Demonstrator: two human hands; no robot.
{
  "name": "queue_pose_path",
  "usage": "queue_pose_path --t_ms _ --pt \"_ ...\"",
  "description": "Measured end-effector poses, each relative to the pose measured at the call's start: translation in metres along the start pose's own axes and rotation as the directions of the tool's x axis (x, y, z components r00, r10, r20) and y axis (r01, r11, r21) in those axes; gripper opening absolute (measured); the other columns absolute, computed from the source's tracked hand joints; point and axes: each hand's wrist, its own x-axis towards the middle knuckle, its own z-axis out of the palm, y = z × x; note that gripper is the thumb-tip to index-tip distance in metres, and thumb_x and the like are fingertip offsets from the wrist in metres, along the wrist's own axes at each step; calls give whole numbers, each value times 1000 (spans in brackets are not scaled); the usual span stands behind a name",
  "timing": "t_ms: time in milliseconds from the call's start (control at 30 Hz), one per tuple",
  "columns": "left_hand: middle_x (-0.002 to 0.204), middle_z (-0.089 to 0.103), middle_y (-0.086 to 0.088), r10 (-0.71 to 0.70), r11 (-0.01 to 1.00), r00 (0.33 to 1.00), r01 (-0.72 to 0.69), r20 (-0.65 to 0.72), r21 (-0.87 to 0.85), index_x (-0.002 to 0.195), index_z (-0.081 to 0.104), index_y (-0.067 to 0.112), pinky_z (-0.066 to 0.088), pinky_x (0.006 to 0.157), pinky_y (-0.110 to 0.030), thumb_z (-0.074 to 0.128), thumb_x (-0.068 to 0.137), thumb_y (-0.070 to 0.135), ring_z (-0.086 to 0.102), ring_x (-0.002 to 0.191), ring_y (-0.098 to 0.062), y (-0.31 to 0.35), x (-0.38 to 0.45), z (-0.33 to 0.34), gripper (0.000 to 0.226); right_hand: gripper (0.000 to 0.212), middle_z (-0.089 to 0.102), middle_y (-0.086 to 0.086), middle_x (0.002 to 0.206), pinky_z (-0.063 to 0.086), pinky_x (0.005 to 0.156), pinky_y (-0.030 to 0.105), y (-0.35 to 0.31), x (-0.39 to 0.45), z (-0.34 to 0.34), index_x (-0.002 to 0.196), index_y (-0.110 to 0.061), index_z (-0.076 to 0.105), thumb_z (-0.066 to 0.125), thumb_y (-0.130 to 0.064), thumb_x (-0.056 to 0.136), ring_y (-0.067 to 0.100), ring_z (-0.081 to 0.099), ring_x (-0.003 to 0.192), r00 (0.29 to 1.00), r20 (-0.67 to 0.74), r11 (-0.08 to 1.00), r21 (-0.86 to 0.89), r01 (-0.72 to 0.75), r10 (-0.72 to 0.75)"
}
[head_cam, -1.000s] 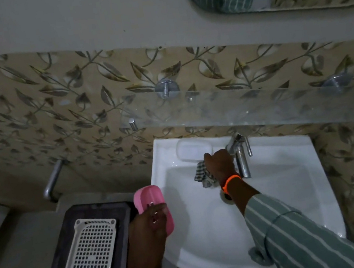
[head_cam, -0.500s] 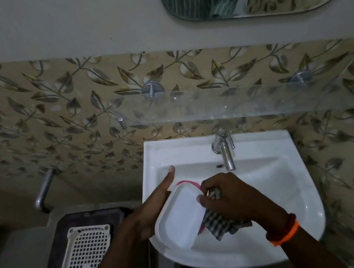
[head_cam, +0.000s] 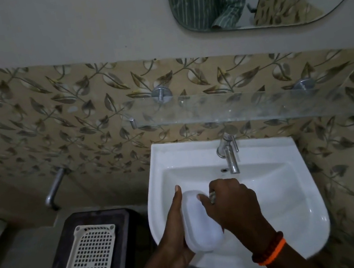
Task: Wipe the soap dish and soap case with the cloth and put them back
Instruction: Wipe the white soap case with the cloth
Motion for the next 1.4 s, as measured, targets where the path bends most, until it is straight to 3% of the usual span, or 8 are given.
queue_pose_path --t_ms 300,467,633,900,1033,1200,1300,1400 --pt "141 58 -21 121 980 980 -93 -155 177 143 52 11 37 118 -47 44 107 43 53 132 -38 -21 3 32 48 19 60 -2 95 42 64 19 2 -16 9 95 -20 57 53 -39 95 13 60 82 1000 17 999 45 1 -2" --pt "95 62 -2 228 946 927 -139 -296 293 109 56 29 46 98 -43 55 98 52 59 86 -20 -25 17 27 26 14 62 3 105 46 73 17 2 -21 10 104 -14 61 60 -21 92 13 61 91 999 53 990 142 -20 12" --pt "129 67 -8 183 924 979 -140 -91 356 134 58 25 46 113 -54 53 89 74 62 124 -32 -34 20 24 68 23 60 14 92 53 68 32 -6 -26 5 96 -4 65 75 -3 75 30 61 82 998 -36 967 252 -31 42" --pt "74 78 4 198 929 980 -183 -16 321 100 76 25 55 63 -19 42 91 72 75 66 -11 -5 34 31 59 13 67 1 72 51 60 22 -4 -37 -18 82 -8 68 75 1 76 14 62 64 945 -307 856 514 65 113" --pt "94 76 8 200 915 979 -204 49 347 111 66 29 56 73 -22 29 94 75 71 85 -7 -11 27 33 61 16 68 -5 75 46 62 7 -3 -38 -25 87 -13 66 75 -4 78 5 63 66 924 -334 829 558 35 186" --pt "66 76 -1 160 930 979 -192 126 312 82 66 17 55 60 -14 35 103 57 73 61 -7 -17 25 47 55 23 72 1 96 55 85 23 -7 -35 -20 103 -14 72 76 -6 81 13 68 89 945 -145 697 709 -108 294" --pt "92 76 -11 159 908 985 -173 68 382 88 70 17 56 75 -22 35 103 57 71 82 -15 -10 24 43 56 27 70 -7 86 54 79 16 -7 -31 -25 95 -18 72 65 6 87 10 67 82 959 91 437 876 -206 270" --pt "90 77 -16 165 914 985 -168 41 368 83 78 14 56 93 -35 46 90 66 72 90 -27 1 23 35 62 33 75 -15 88 54 56 16 3 -36 -38 98 -33 76 65 -3 90 8 72 80 975 198 441 870 -221 98"
